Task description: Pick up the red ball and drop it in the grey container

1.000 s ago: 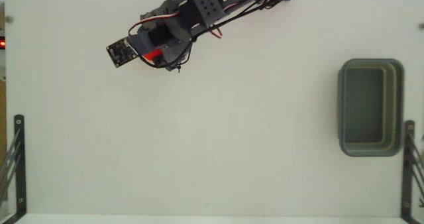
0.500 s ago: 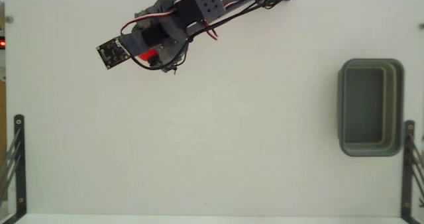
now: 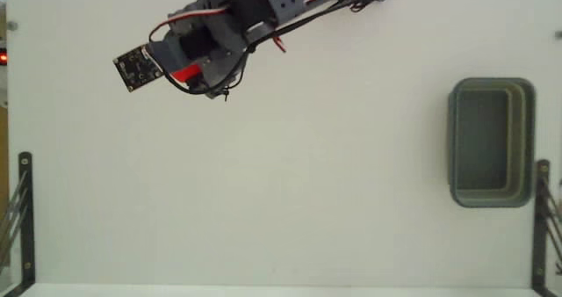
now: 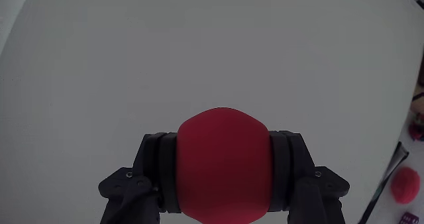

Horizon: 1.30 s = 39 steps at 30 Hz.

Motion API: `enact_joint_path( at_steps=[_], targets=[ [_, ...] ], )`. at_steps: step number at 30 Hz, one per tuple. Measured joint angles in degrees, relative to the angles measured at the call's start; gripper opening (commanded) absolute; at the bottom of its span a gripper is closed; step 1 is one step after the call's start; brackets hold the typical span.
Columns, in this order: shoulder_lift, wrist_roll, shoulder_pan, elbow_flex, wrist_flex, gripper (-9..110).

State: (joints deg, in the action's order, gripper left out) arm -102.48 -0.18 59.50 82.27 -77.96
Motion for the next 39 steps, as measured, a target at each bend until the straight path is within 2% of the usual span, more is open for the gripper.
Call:
enact_joint_path(
  at_steps=[11, 39],
  targets=[
    [3.1, 0.0, 0.0, -10.3, -6.8, 64],
    [3.3, 0.0, 0.0, -11.4, -8.0, 64]
  ],
)
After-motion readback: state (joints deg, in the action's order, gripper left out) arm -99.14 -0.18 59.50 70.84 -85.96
